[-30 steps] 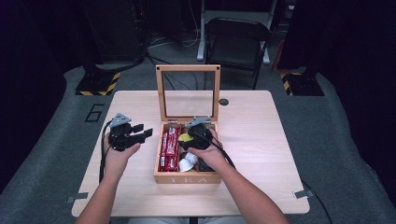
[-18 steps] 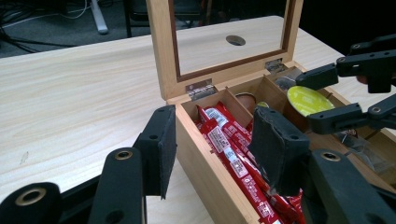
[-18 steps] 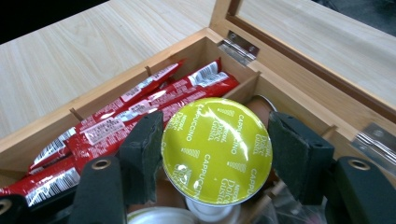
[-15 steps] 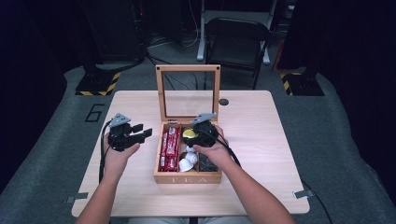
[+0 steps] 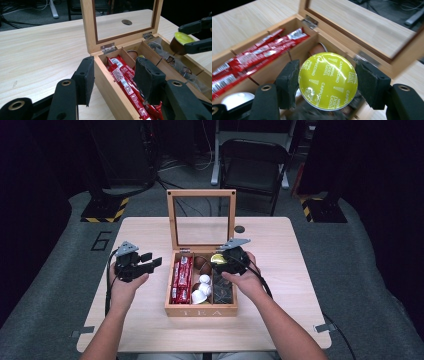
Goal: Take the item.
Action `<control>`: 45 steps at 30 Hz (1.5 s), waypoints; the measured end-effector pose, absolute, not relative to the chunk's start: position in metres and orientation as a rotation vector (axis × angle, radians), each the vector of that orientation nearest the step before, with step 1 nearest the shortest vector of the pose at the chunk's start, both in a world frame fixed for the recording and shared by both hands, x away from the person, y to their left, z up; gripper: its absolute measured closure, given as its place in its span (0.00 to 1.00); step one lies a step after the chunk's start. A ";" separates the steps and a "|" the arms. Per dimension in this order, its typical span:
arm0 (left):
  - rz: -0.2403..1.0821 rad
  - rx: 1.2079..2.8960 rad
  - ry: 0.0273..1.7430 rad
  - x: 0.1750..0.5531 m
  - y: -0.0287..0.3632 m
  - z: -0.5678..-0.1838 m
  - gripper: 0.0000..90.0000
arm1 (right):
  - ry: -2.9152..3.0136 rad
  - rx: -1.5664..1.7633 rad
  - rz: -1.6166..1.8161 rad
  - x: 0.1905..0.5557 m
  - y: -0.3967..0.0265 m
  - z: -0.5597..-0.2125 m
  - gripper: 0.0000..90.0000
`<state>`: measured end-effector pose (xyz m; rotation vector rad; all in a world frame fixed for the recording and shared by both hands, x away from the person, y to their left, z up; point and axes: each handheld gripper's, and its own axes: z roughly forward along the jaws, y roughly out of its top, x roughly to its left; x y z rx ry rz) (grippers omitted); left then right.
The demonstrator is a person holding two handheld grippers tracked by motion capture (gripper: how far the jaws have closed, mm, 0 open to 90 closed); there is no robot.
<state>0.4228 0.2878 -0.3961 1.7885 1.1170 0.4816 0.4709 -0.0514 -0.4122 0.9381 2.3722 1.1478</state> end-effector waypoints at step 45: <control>0.487 1.786 1.130 0.422 0.292 -0.398 0.56 | 1.990 1.417 0.959 0.447 -0.217 -0.464 0.41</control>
